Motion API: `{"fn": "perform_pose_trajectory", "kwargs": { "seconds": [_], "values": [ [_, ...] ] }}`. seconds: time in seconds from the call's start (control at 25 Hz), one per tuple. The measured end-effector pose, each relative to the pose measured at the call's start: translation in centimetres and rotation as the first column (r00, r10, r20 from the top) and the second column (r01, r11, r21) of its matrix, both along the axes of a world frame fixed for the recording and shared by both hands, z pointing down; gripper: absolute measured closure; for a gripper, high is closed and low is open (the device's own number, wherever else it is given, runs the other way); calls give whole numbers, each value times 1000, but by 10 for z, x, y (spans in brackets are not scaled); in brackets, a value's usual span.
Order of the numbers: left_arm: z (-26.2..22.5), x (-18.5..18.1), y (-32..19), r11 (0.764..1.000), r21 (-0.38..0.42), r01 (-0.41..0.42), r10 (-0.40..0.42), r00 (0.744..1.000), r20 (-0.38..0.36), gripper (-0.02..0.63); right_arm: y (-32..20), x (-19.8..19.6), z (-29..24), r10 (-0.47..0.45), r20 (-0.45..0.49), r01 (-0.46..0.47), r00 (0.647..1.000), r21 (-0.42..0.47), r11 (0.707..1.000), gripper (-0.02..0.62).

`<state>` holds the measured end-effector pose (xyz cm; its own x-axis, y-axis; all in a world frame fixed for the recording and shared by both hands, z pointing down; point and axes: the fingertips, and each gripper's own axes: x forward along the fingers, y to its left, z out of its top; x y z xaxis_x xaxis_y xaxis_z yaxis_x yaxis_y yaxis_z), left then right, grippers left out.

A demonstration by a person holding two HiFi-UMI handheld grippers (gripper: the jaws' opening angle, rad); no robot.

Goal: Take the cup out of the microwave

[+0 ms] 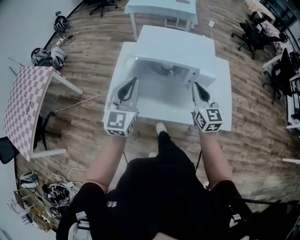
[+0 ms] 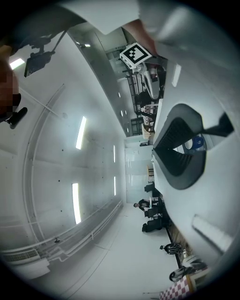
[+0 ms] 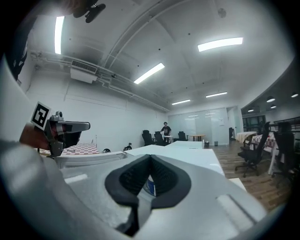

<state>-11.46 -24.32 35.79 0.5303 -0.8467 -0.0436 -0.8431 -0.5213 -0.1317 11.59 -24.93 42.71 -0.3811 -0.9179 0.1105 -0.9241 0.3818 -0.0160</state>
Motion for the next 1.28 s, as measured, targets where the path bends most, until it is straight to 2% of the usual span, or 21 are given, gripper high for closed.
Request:
{"fn": "perform_pose_trajectory", "kwargs": {
  "seconds": [0.48,0.64,0.72,0.88,1.0,1.28],
  "values": [
    [80,40,-92,998,-65,8,-6,1000,21,598,-111,-24,110,-75,-39,72,996,-75,995,594],
    [104,39,-119,996,-84,14,-12,1000,16,598,-139,-35,143,-84,-63,79,994,-90,993,592],
    [114,39,-130,996,-82,19,-18,1000,19,599,-151,-37,159,-89,-71,82,994,-96,992,569],
    [131,49,-146,997,-76,13,-10,999,36,599,-172,-39,188,-96,-72,88,993,-106,990,500],
    [145,48,-154,995,-98,19,-15,999,43,600,-184,-48,204,-109,-56,101,992,-131,986,360],
    [169,41,-177,992,-126,27,-22,999,42,598,-212,-79,228,-139,-55,131,989,-121,984,218]
  ]
}}
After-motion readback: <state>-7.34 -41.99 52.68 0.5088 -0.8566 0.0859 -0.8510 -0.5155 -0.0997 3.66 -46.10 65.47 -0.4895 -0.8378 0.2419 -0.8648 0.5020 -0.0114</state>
